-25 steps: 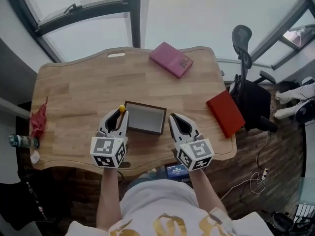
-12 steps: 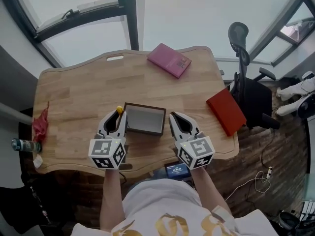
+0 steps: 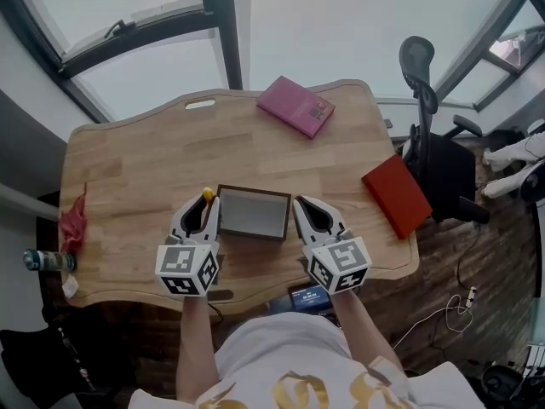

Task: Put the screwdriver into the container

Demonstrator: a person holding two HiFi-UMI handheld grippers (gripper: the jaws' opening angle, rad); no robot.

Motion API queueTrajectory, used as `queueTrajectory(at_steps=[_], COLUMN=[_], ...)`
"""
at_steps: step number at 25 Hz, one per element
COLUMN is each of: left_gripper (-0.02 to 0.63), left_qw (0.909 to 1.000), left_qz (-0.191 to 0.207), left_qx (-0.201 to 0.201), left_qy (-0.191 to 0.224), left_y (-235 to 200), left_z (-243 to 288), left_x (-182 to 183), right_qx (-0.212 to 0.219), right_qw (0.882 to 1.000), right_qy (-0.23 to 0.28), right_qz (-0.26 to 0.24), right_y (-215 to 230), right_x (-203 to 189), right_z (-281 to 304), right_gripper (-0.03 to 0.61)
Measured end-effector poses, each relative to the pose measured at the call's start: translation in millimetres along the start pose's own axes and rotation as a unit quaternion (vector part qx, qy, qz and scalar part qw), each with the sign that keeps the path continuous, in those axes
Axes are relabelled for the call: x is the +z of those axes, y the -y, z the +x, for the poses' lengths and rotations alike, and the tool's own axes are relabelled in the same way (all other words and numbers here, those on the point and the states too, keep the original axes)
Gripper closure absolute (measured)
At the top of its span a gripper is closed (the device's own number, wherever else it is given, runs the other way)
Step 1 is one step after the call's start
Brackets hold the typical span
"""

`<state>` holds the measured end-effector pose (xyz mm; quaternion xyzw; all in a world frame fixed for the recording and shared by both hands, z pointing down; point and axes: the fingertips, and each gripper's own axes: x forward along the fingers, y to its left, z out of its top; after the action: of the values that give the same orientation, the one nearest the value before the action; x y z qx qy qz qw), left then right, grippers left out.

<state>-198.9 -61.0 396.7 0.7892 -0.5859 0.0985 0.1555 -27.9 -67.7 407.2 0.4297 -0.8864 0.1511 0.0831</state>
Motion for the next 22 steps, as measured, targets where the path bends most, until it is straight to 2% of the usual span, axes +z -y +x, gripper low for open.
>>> queueTrajectory(at_steps=[9, 14, 22], left_gripper=[0.534, 0.534, 0.534], left_qw=[0.9996, 0.9982, 0.9961], left_qz=[0.012, 0.029, 0.031], left_qx=[-0.011, -0.019, -0.022], left_qy=[-0.021, -0.048, -0.080], left_y=[0.6, 2.9, 1.3], left_z=[18.1, 28.8, 39.2], left_x=[-10.5, -22.2, -45.1], right_qx=[-0.005, -0.006, -0.006], right_qw=[1.000, 1.000, 0.999], right_qy=[-0.010, -0.018, -0.030], right_qz=[0.012, 0.018, 0.028], right_y=[12.4, 18.4, 26.3], right_x=[-9.6, -14.6, -26.9], right_z=[8.2, 14.5, 20.2], right_gripper=[0.546, 0.546, 0.546])
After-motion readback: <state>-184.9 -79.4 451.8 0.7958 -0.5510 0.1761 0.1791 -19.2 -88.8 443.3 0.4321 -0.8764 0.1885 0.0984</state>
